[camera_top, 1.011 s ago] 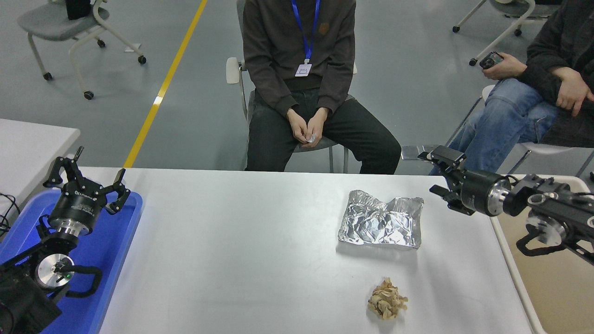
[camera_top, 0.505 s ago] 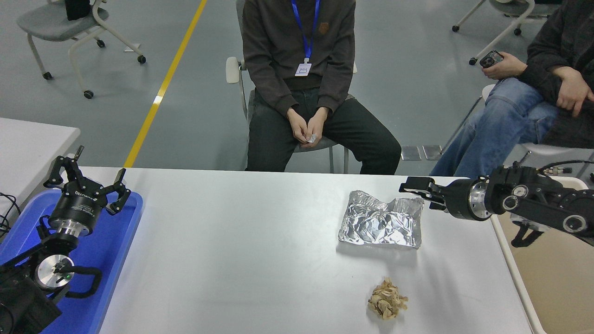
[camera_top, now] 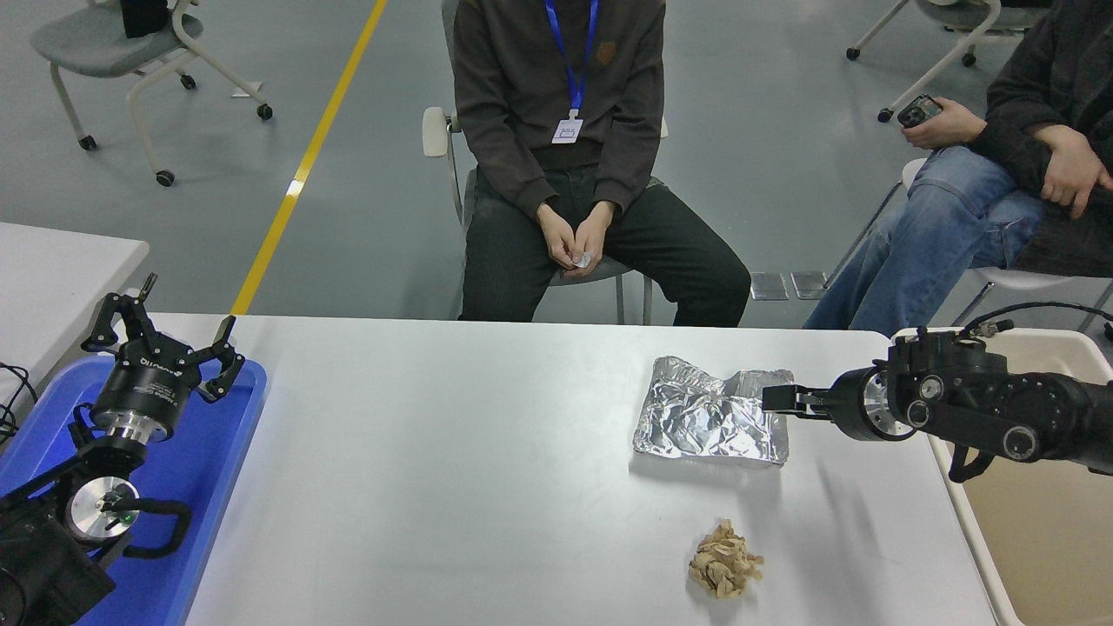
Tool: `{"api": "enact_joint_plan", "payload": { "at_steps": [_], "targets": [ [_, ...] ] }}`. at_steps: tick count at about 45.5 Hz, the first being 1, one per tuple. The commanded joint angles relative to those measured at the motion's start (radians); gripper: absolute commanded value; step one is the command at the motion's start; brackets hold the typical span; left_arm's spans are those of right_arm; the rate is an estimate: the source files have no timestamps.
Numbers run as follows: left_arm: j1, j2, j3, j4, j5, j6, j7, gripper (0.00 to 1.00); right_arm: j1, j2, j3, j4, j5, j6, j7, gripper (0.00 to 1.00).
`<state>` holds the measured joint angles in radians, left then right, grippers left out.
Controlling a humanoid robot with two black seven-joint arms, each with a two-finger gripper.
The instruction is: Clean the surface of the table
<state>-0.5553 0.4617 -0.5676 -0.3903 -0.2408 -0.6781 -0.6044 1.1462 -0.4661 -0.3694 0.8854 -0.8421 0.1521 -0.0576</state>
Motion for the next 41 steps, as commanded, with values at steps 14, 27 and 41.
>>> {"api": "enact_joint_plan", "payload": {
  "at_steps": [14,27,41],
  "targets": [
    [0.000,0.000,0.000,0.001,0.000,0.000,0.000,1.00,-0.057,0.185,-0.020,-0.198,0.095,-0.055,-0.005,1.00],
    [0.000,0.000,0.000,-0.001,0.000,0.000,0.000,1.00,-0.102,0.215,-0.025,-0.259,0.094,-0.057,-0.004,1.00],
    [0.000,0.000,0.000,0.001,0.000,0.000,0.000,1.00,-0.125,0.213,-0.034,-0.289,0.077,-0.063,-0.002,0.98]
  ]
}}
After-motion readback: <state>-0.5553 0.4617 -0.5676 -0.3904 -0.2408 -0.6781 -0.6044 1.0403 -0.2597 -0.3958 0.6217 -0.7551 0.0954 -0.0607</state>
